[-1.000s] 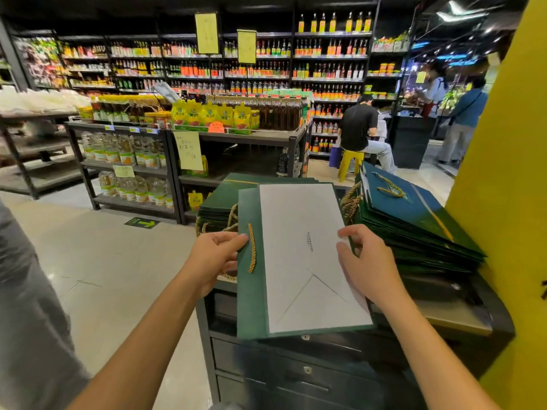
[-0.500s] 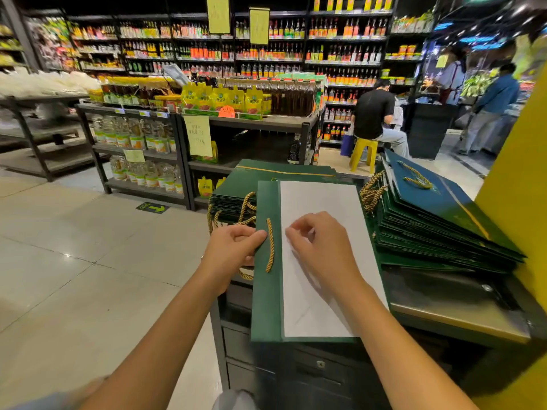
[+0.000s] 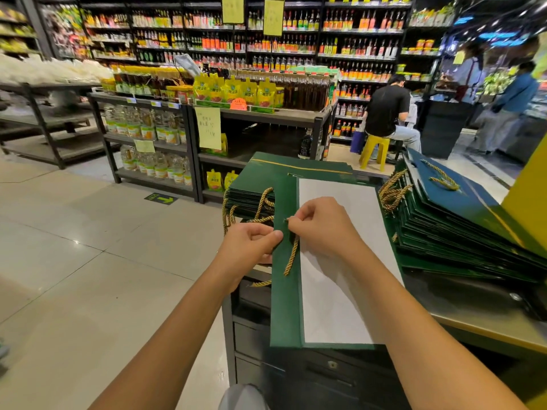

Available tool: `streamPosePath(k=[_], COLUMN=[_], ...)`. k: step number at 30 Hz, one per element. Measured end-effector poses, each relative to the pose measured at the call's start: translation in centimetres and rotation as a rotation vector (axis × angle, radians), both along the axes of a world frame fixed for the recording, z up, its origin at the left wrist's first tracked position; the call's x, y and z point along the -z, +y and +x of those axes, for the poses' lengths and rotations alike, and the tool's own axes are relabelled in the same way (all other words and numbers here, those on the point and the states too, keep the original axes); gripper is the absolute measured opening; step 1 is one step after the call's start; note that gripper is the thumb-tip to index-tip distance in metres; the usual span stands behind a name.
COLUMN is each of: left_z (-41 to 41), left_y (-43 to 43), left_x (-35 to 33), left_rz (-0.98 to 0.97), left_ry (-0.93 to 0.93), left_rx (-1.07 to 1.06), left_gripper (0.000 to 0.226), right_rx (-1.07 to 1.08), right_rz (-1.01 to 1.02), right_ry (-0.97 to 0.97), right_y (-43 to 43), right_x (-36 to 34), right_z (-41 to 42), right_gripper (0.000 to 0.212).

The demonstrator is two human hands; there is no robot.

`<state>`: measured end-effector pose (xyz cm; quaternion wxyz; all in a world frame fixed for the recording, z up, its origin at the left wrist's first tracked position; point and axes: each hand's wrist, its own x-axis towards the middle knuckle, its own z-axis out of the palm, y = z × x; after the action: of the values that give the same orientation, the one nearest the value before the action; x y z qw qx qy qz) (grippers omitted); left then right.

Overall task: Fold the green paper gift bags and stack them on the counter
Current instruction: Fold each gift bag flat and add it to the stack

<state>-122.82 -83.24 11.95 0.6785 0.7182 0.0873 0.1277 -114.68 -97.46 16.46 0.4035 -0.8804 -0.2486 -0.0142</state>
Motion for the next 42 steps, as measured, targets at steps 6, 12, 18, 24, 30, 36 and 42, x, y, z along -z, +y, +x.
streamPosePath(k=[6, 12, 18, 24, 30, 36, 42], left_z=[0.0, 0.1, 0.2, 0.2, 0.3, 0.4, 0.4], left_y=[-0.1, 0.0, -0.2, -0.1, -0.2, -0.4, -0.3], left_x=[-0.3, -0.2, -0.3, -0.3, -0.5, -0.4, -0.2], left_rz=[-0.001, 0.003, 0.0, 0.005, 0.027, 0.05, 0.059], left_ry=[0.026, 0.027, 0.012, 0.026, 0.056, 0.051, 0.025], left_rx=[0.015, 0.0, 0.005, 0.008, -0.004, -0.039, -0.037], left_gripper=[0.019, 0.018, 0.017, 0.018, 0.021, 0.019, 0.017], right_rx=[-0.115, -0.232, -0.059, -0.15, -0.154, -0.089, -0.238], right_rz=[0.22, 0.244, 0.066, 0.345, 0.411, 0.125, -0.082], right_ry=[0.115, 0.212, -0.122, 0.002, 0.118, -0.228, -0.62], right_y=[-2.1, -3.2, -1.9, -2.5, -4.1, -4.5, -5.0], right_x=[0.0, -0.5, 0.7, -0.1, -1.5, 1.1, 4.0], right_z=[0.0, -0.3, -0.3, -1.0, -0.3, -0.4, -2.8], right_gripper=[0.014, 0.003, 0.011, 0.009, 0.009, 0.015, 0.045])
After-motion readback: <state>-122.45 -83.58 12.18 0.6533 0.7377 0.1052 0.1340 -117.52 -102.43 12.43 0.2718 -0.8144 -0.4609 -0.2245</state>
